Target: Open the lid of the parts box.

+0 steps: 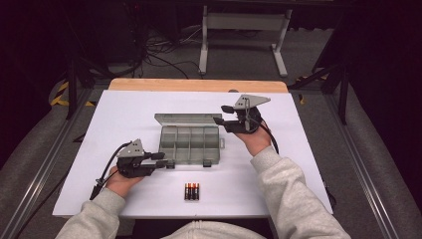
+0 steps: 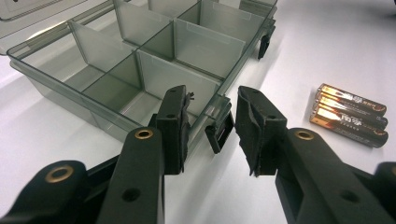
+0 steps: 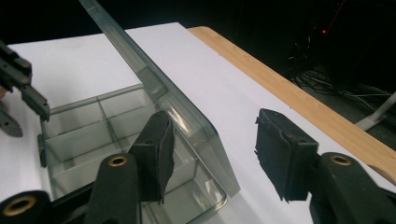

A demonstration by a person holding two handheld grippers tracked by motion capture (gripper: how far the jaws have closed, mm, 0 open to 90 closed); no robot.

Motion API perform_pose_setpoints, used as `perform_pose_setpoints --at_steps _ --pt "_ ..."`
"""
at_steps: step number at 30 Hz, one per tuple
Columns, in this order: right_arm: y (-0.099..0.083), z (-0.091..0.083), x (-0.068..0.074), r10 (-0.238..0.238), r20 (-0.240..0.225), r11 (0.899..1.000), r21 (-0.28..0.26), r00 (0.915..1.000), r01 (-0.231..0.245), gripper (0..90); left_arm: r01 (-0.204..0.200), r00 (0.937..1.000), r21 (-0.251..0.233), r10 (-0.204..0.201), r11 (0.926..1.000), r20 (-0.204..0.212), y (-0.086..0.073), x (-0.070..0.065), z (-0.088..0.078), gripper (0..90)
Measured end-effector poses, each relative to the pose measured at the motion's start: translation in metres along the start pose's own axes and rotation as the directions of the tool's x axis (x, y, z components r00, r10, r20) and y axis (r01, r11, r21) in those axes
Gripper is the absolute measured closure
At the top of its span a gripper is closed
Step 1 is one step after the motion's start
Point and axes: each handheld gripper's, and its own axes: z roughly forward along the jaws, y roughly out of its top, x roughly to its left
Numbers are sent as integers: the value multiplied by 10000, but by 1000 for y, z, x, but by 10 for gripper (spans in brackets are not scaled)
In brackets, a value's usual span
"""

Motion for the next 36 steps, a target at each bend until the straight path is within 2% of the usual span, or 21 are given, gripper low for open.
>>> perform_pose_setpoints --at_steps 3,8,12,16,21,23,32,36 --pt "-1 4 -7 254 -52 9994 -228 9997 -255 536 -4 10000 2 4 10000 -4 0 0 0 636" --pt "-3 14 -15 621 -218 9978 -207 9978 -625 624 -5 10000 -2 5 10000 11 0 0 0 636" --pt "-3 20 -20 810 -135 9965 -180 9966 -812 662 71 10000 -14 -71 10000 46 0 0 0 636" --pt "-3 25 -25 1028 -65 9945 -180 9947 -1029 669 20 10000 9 -20 10000 -4 0 0 -1 636" --pt "-5 33 -29 1013 85 9949 -7 9948 -1013 674 15 10000 9 -15 10000 3 0 0 -1 640" --pt "-6 37 -32 1152 97 9933 67 9933 -1153 674 126 9999 -27 -126 9999 87 0 1 -2 642" --pt "-11 51 -40 1406 175 9895 315 9899 -1411 664 49 10000 -30 -49 10000 69 0 1 -2 641" --pt "-14 56 -43 1572 99 9873 200 9875 -1574 645 13 10000 -7 -13 10000 39 0 2 -4 642"
